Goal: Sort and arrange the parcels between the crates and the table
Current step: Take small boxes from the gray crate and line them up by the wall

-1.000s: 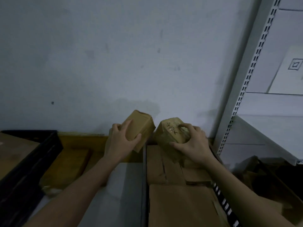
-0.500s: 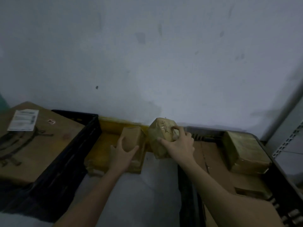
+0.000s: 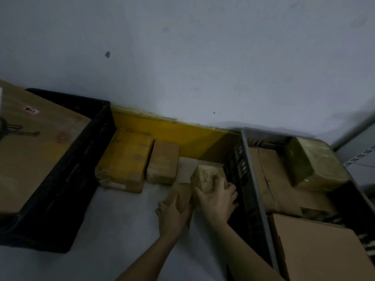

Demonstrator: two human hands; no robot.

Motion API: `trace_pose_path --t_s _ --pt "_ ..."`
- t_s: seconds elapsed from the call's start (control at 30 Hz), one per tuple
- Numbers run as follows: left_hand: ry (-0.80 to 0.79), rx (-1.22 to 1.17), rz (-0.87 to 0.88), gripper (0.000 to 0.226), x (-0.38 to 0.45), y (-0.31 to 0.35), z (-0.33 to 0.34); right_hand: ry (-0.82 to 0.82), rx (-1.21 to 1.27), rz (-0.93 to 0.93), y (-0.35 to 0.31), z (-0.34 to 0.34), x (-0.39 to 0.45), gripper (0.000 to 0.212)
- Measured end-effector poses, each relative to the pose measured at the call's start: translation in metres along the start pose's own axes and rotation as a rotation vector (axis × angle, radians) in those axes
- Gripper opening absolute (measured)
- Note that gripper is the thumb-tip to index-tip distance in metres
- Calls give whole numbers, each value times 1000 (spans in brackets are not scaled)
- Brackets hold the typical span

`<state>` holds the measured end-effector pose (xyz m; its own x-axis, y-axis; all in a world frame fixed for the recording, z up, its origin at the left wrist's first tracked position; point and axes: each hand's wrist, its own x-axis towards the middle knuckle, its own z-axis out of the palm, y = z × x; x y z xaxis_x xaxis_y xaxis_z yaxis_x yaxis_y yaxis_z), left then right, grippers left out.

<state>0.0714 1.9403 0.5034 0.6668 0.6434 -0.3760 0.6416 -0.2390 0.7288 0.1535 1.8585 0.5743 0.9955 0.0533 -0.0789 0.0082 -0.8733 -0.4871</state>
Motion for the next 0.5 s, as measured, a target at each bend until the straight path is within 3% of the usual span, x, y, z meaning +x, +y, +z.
trace_pose_path --t_s 0.27,0.37,0.5 --pt "-162 8 208 69 8 -24 42 75 -136 20 33 30 -10 86" --pt "-34 333 480 63 20 -34 34 80 -88 68 30 36 -4 83" --pt "-11 677 813 61 45 -39 18 152 -157 44 33 35 -3 82"
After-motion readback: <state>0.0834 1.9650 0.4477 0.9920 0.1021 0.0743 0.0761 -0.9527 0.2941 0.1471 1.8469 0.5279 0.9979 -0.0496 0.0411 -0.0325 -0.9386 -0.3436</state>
